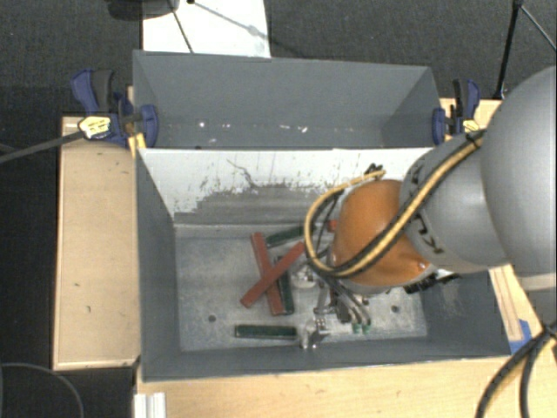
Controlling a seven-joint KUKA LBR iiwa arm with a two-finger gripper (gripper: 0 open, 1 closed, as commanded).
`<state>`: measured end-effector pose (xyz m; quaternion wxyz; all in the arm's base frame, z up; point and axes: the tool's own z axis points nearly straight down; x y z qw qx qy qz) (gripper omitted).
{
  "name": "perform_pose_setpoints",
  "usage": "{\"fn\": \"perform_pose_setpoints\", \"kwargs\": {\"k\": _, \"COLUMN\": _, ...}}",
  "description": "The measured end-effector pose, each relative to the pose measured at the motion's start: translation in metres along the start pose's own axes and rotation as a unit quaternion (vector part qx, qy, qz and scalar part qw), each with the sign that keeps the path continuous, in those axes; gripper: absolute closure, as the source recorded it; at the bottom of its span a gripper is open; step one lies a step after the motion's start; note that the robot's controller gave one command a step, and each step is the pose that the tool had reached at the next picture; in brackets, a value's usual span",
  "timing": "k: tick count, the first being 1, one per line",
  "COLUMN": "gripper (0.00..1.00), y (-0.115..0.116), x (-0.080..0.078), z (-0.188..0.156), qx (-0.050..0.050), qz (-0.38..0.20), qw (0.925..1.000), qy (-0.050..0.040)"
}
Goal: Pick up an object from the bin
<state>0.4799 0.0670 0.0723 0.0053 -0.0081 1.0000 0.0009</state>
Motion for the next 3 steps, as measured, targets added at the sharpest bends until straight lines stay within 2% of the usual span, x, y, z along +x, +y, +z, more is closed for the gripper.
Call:
{"fn": "perform_pose_setpoints", "kwargs": {"k": 1, "gripper": 1.00, "y": 0.074, "x": -0.014, "z": -0.001, "qx": -0.001, "qz": 0.031, "qw": 0.9995, "qy": -0.0012}}
{"fn": "perform_pose_setpoints", "kwargs": {"k": 2, "gripper": 1.00, "y": 0.074, "x": -0.014, "z": -0.001, "qx": -0.001, "qz": 0.031, "qw": 0.9995, "qy": -0.0012}}
{"fn": "perform_pose_setpoints", "kwargs": {"k": 3, "gripper": 1.00, "y": 0.069, "x": -0.021, "z": -0.164, "qx": 0.000, "qz": 0.042, "qw": 0.9991, "qy": 0.0029}}
